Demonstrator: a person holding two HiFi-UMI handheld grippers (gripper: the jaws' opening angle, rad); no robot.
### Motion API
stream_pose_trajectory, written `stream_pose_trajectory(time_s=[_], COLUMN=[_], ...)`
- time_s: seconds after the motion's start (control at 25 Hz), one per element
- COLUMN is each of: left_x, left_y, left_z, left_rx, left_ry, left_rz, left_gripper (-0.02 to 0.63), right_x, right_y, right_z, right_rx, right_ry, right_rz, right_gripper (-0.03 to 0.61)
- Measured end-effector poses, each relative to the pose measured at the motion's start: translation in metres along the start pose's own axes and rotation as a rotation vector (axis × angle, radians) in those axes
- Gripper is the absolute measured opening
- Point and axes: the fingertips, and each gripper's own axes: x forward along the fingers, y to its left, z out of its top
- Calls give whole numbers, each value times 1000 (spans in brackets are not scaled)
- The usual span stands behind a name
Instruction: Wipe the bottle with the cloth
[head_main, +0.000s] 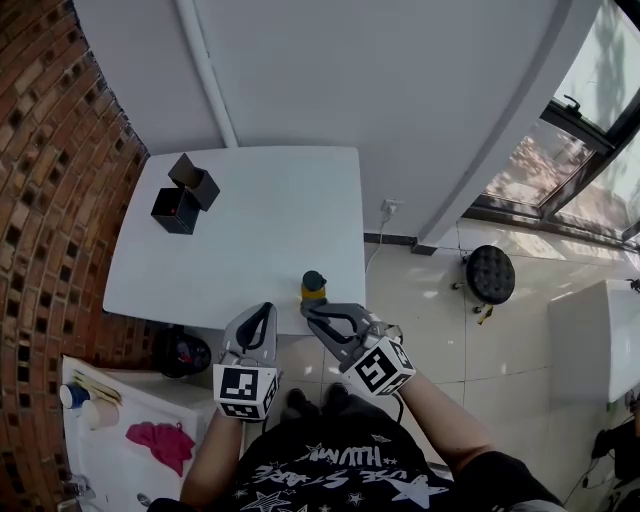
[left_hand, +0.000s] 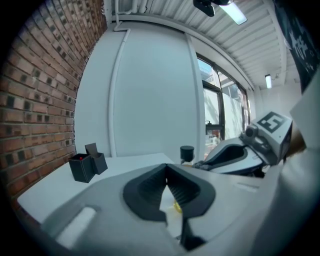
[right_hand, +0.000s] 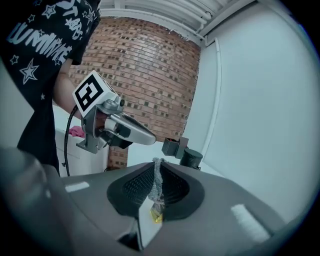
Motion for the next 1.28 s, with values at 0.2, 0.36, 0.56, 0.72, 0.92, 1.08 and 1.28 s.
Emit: stream_pose_trajectory(time_s=[0.2,0.36,0.56,0.72,0.92,1.08,1.28], left_x=[2,3,6,6,6,6,6], left_y=[-2,-7,-5,-2,1,3,6], left_z=[-6,-11,-11,-12,-16,-18,-20], left_rx=[-11,-15,-19,-25,-30,-31,-33], left_ry=[20,33,38,41,56,65,71], left_rz=[5,1,13,25,36,41,42], left_gripper=[3,3,3,3,3,3,3], right_x=[7,11,18,23,31,37,43], right_y=[3,7,9,13,19,24,29], right_z=[-14,-23,-40,-53,-71,-86,-104], right_rx=[-14,-13,6,20,34,53,77], right_ry=[17,28,53,75,113,144,189], right_rz=[54,87,119,139,164,176,180], right_gripper=[37,37,37,37,37,37,37])
